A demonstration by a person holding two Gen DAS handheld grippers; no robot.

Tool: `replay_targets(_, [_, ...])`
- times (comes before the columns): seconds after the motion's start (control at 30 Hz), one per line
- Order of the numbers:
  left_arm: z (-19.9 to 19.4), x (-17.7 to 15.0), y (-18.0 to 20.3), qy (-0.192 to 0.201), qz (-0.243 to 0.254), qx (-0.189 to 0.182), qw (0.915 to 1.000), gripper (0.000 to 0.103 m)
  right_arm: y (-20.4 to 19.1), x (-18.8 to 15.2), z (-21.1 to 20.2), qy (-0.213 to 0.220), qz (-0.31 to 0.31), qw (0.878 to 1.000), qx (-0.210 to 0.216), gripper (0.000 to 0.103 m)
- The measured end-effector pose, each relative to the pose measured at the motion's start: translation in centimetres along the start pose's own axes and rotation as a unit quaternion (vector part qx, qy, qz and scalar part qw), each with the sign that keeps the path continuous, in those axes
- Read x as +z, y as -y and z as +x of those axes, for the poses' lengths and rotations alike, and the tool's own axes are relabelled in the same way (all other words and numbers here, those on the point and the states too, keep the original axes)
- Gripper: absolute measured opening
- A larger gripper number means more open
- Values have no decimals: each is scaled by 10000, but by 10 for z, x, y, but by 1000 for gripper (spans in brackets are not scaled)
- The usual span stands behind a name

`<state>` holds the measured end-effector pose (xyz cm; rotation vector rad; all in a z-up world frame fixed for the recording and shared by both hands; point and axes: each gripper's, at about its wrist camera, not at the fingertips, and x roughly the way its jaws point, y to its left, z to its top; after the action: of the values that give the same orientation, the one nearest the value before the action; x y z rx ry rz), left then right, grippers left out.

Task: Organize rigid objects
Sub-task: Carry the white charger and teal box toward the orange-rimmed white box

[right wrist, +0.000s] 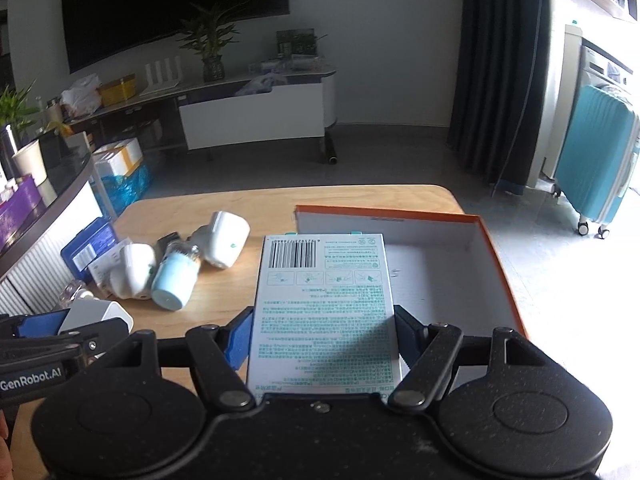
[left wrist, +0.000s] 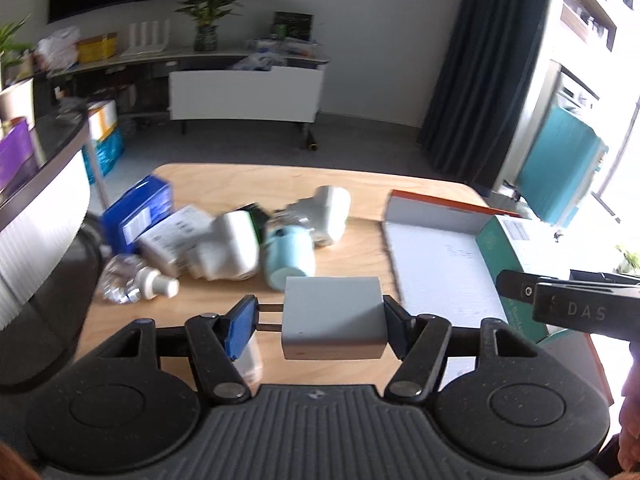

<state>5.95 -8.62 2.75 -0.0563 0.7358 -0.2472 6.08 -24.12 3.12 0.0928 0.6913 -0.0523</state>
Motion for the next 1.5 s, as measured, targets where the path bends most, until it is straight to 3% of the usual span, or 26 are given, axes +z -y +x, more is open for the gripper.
replay_targets(0.37, [21,17,46,-69,298,-384,9988,66,46,3,-8,116,277,9991,-299,84])
replay_targets(0.77, [36,44,92,118,422,-593,9973,66,81,20,-14,336,291,9977,-503,84])
replay_targets(1.5, [52,51,105,80,321,-518,9981,66,106,31,16,162,340,9984,-418,84])
